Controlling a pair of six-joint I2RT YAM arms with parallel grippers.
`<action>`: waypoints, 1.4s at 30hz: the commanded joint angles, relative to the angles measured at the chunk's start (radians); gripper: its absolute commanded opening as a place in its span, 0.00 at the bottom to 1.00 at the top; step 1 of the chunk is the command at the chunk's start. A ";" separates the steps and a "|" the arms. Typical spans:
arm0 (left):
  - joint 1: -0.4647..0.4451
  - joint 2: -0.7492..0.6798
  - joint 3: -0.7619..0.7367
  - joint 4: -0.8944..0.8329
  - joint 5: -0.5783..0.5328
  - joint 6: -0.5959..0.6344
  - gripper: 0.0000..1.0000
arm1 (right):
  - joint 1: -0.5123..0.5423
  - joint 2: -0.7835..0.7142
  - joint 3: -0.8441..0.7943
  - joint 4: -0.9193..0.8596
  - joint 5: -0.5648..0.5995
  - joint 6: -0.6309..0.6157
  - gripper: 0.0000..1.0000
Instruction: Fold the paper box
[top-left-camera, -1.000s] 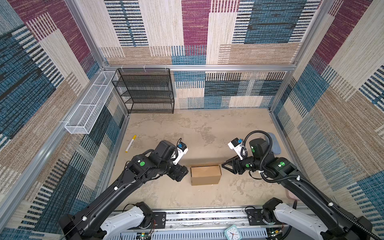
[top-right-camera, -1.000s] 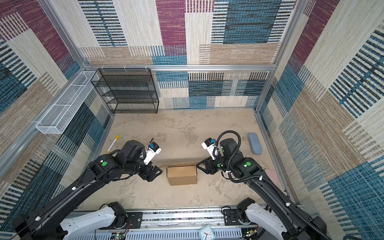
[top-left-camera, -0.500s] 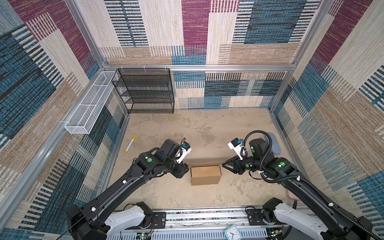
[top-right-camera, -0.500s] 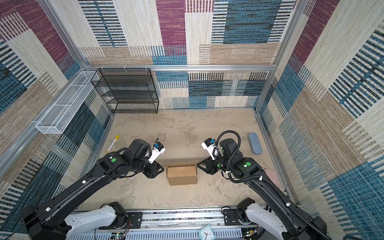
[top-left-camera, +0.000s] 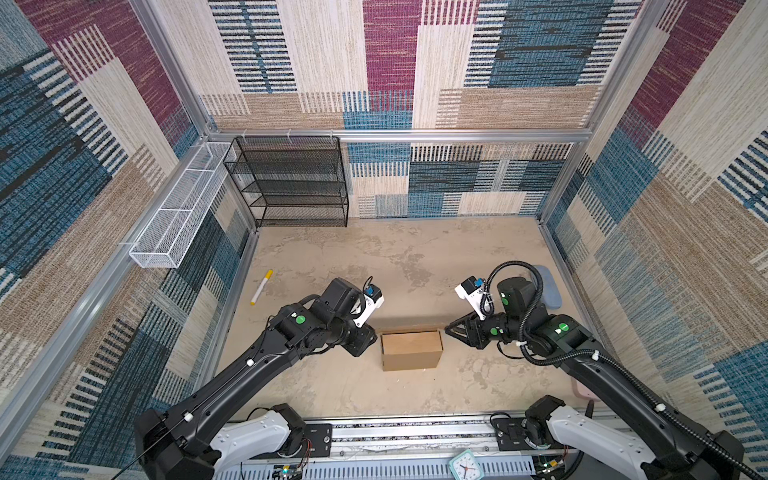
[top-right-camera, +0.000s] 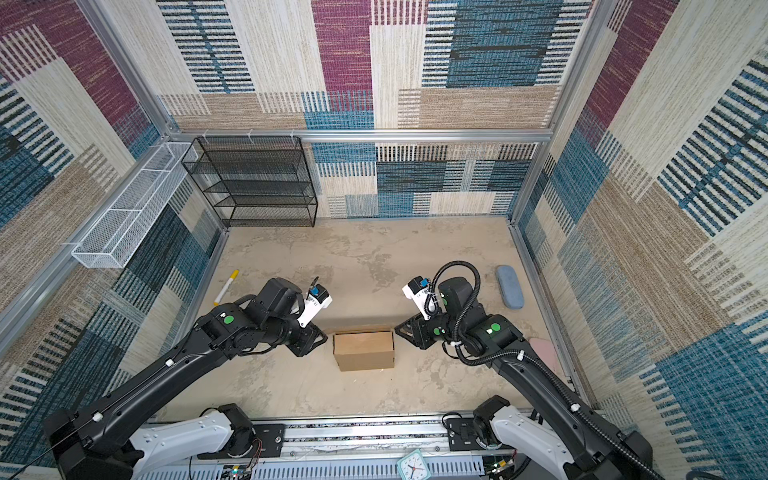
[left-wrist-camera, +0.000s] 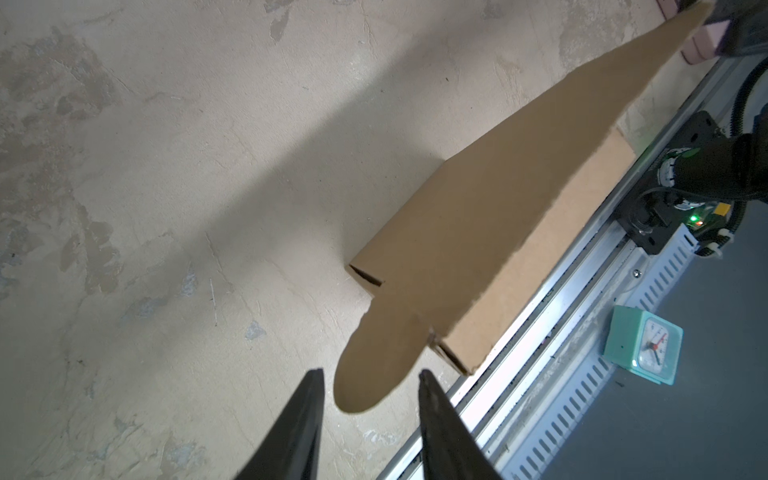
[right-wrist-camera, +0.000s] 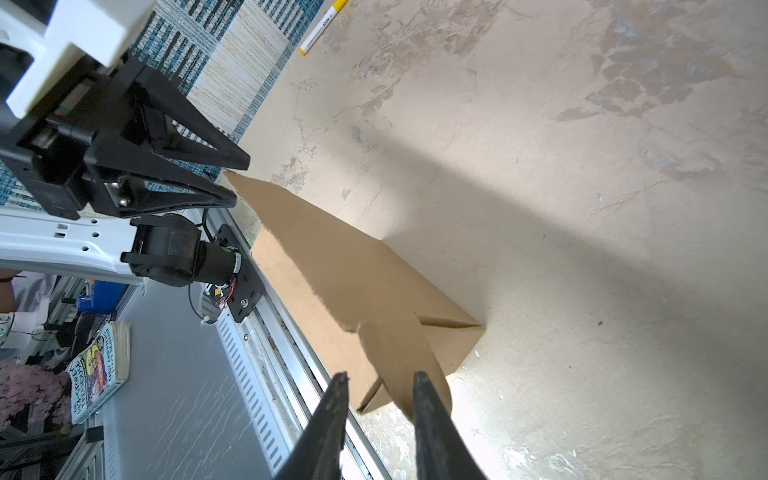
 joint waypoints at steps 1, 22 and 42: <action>0.000 0.006 0.004 0.013 0.028 0.015 0.39 | 0.004 -0.004 0.013 -0.005 -0.011 -0.002 0.28; -0.001 0.055 0.044 -0.019 0.085 -0.002 0.18 | 0.009 -0.007 0.011 -0.008 -0.021 0.003 0.25; -0.001 0.067 0.075 -0.030 0.122 -0.037 0.07 | 0.041 0.017 0.016 -0.002 0.013 0.017 0.15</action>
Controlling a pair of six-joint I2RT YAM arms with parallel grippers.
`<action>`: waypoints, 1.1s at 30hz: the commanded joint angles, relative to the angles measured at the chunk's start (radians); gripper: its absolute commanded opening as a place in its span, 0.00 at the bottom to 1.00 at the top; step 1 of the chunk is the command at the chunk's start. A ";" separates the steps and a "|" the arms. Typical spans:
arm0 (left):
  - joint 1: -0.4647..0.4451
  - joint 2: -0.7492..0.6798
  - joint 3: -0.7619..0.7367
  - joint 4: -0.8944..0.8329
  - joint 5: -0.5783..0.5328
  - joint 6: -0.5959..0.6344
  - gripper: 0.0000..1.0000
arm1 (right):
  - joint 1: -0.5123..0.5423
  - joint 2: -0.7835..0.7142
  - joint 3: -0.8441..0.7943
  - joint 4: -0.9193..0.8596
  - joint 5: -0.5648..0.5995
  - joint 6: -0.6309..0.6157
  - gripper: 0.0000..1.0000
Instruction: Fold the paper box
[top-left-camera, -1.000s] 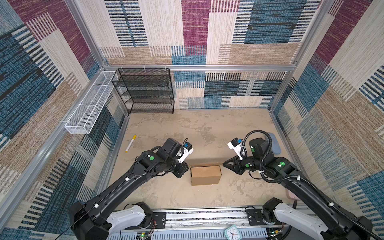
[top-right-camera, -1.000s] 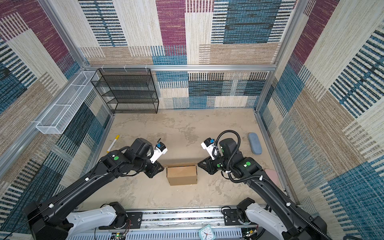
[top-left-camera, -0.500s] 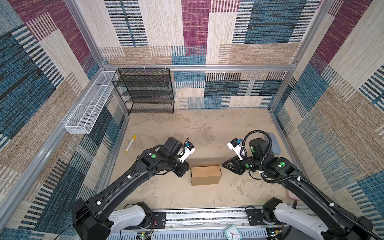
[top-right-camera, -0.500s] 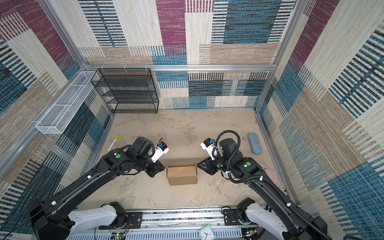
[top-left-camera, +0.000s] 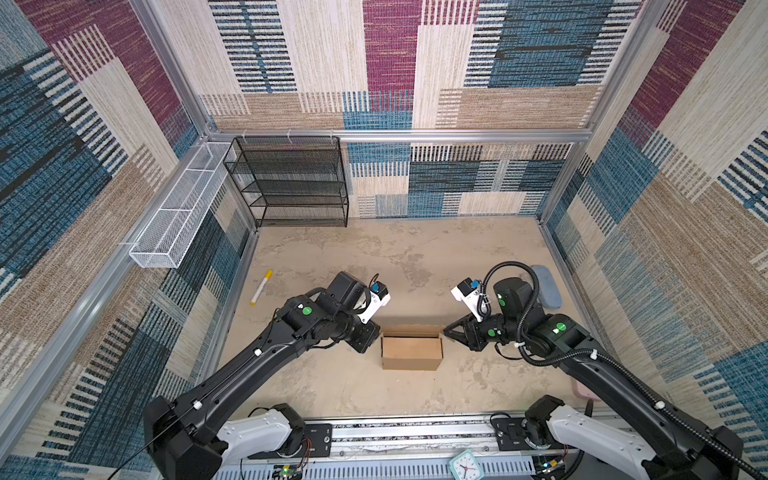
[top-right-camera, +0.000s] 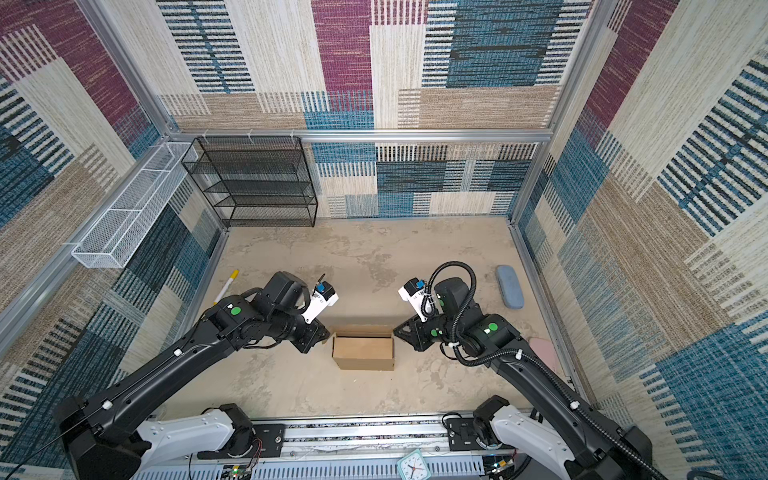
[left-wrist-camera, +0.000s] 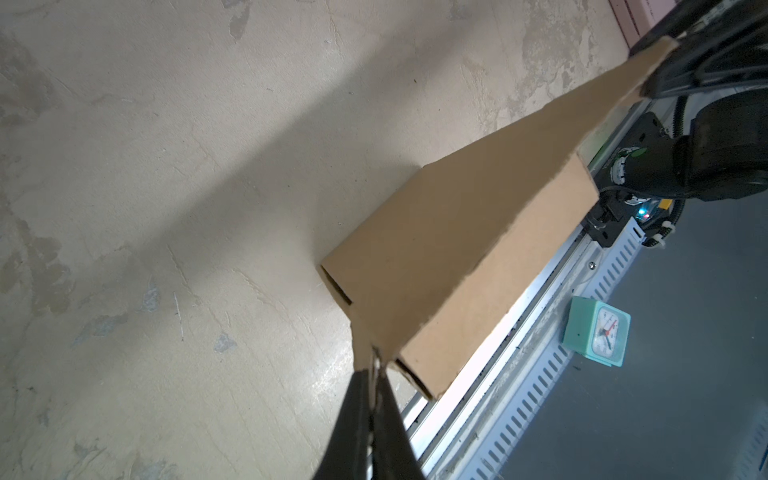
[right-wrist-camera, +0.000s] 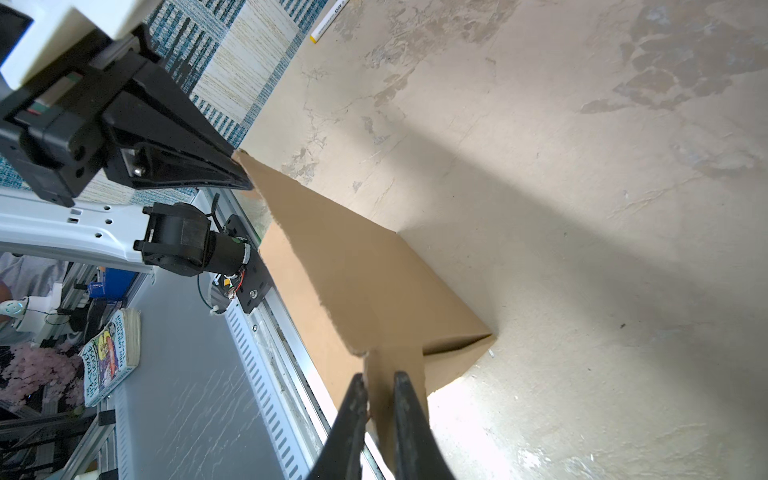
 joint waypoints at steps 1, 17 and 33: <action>0.000 0.005 0.016 -0.009 0.045 -0.033 0.07 | 0.006 0.005 0.008 0.001 0.015 0.014 0.13; 0.000 0.039 0.018 0.008 0.114 -0.179 0.01 | 0.085 0.027 0.032 0.020 0.072 0.108 0.04; -0.006 0.017 0.023 0.003 0.115 -0.357 0.00 | 0.180 0.042 0.012 0.059 0.166 0.246 0.02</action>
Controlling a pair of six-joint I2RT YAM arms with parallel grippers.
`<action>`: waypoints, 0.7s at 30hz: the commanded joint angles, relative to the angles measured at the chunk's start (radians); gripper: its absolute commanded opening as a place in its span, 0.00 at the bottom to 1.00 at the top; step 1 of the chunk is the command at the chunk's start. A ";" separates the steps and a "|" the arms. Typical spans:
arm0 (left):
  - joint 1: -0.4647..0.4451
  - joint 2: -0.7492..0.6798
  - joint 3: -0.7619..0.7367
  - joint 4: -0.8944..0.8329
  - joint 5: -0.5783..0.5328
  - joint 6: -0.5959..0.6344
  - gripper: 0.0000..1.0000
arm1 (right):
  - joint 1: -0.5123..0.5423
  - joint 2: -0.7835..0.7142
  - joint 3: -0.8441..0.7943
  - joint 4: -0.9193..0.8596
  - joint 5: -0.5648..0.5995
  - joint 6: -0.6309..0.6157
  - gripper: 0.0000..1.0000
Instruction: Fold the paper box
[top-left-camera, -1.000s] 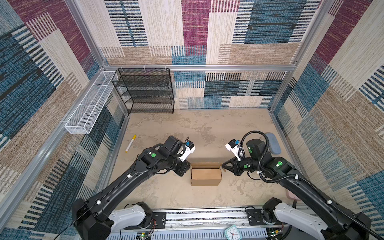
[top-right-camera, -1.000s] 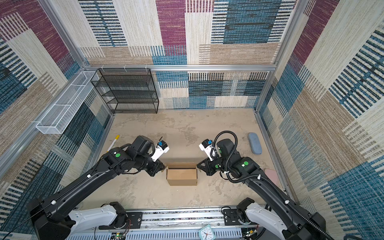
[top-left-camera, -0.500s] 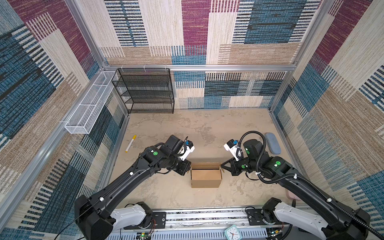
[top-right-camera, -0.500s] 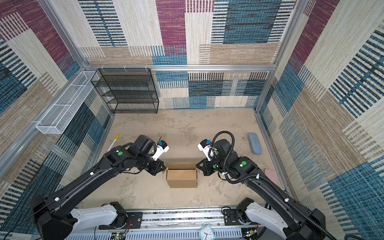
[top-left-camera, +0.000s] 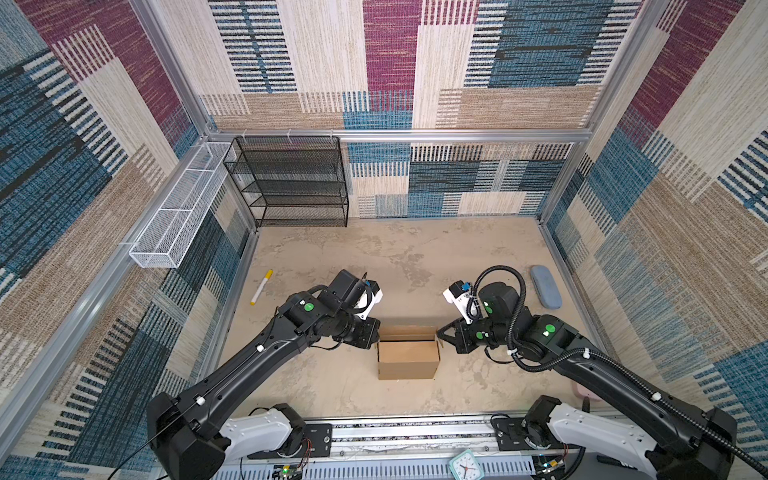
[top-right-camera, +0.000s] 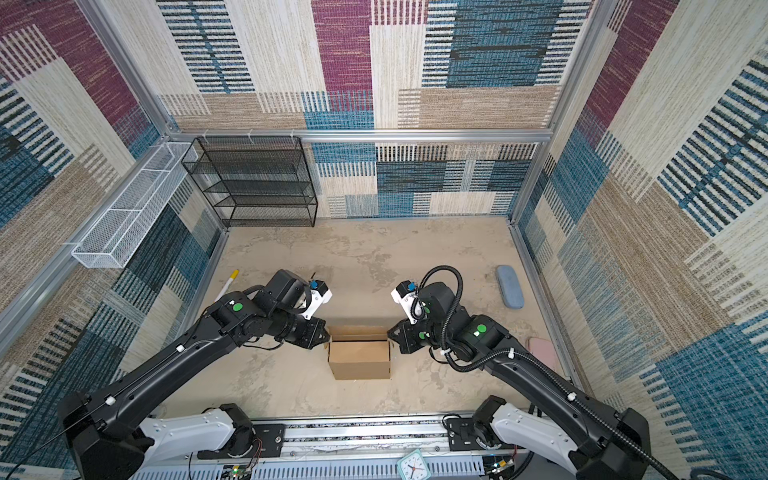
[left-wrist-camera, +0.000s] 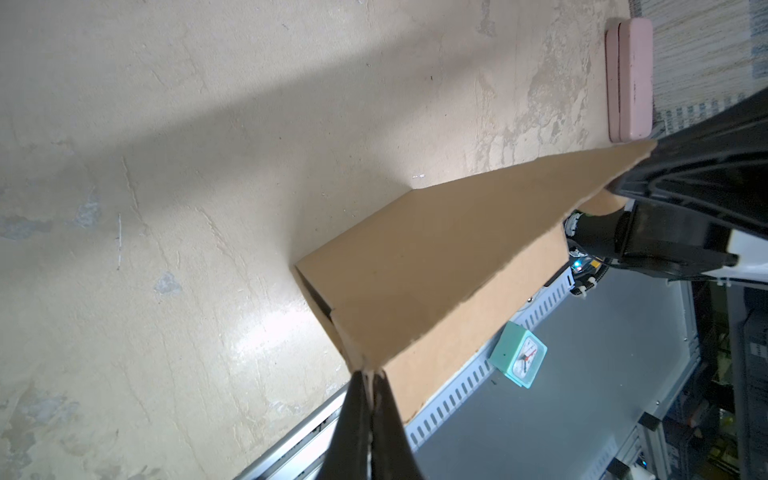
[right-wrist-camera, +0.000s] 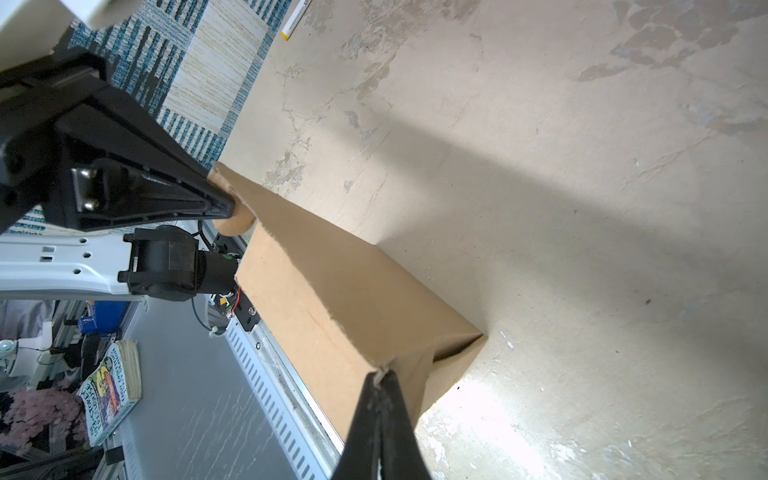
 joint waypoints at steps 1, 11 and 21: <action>-0.007 -0.006 -0.008 0.058 0.072 -0.066 0.00 | 0.022 0.005 -0.010 0.032 0.005 0.058 0.02; -0.027 -0.059 -0.051 0.087 0.037 -0.209 0.00 | 0.096 0.010 -0.027 0.061 0.082 0.135 0.02; -0.045 -0.126 -0.124 0.148 -0.005 -0.305 0.00 | 0.115 -0.036 -0.065 0.097 0.090 0.199 0.00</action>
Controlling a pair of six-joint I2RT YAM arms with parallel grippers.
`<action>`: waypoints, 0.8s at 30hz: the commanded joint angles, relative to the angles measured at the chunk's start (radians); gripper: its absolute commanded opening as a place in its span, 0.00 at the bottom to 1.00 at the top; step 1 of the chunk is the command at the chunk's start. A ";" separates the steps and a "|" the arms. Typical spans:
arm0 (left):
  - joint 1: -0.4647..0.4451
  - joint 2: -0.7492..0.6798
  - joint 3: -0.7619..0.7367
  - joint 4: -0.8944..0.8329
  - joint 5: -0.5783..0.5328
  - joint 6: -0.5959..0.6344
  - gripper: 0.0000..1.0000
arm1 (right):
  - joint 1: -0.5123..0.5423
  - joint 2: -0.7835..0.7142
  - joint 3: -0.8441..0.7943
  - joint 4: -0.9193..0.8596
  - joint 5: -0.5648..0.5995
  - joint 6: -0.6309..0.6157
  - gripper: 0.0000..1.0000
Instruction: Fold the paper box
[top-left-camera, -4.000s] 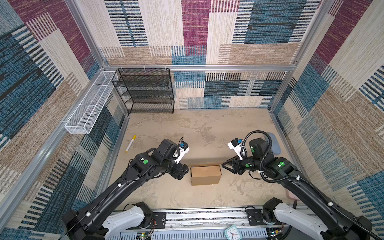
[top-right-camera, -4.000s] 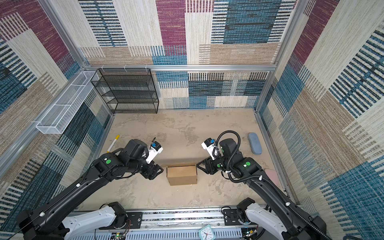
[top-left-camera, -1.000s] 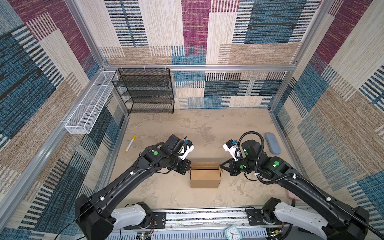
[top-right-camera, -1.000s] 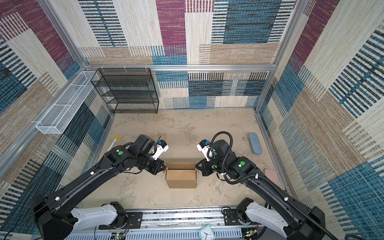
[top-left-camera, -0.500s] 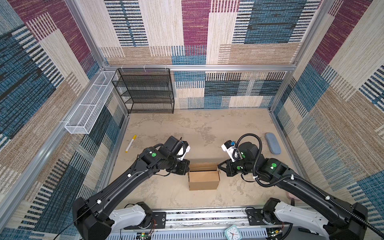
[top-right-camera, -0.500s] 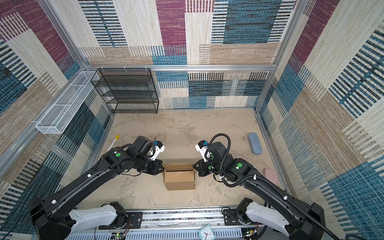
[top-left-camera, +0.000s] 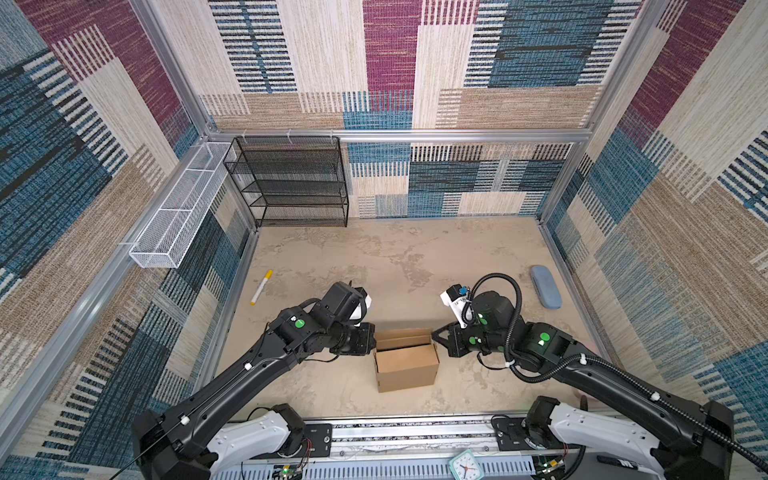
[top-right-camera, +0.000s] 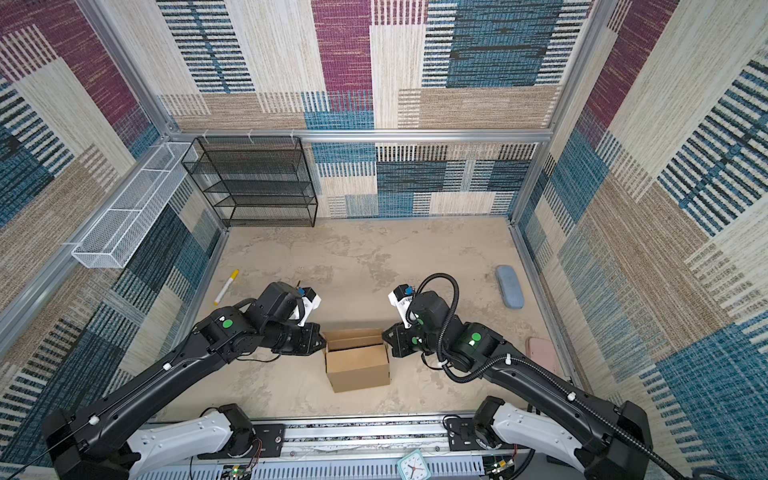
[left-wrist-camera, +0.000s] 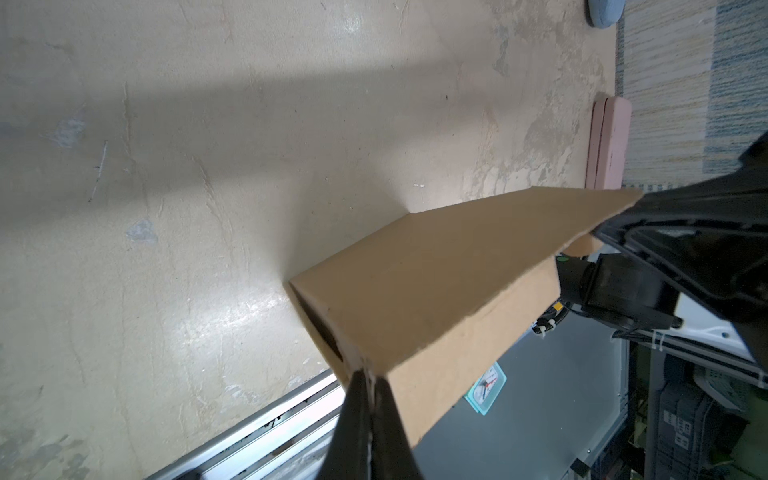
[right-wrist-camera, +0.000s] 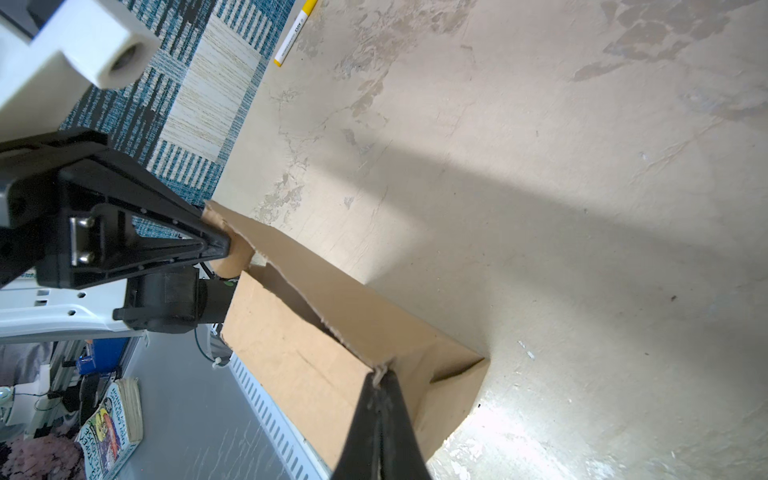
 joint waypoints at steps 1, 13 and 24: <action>-0.011 -0.020 -0.013 0.074 0.018 -0.046 0.00 | 0.010 -0.016 -0.017 0.013 -0.039 0.045 0.00; -0.047 -0.092 -0.040 0.089 -0.045 -0.067 0.00 | 0.016 -0.075 -0.027 0.037 -0.061 0.110 0.00; -0.089 -0.124 -0.116 0.130 -0.097 -0.109 0.00 | 0.062 -0.070 -0.053 0.066 -0.060 0.151 0.05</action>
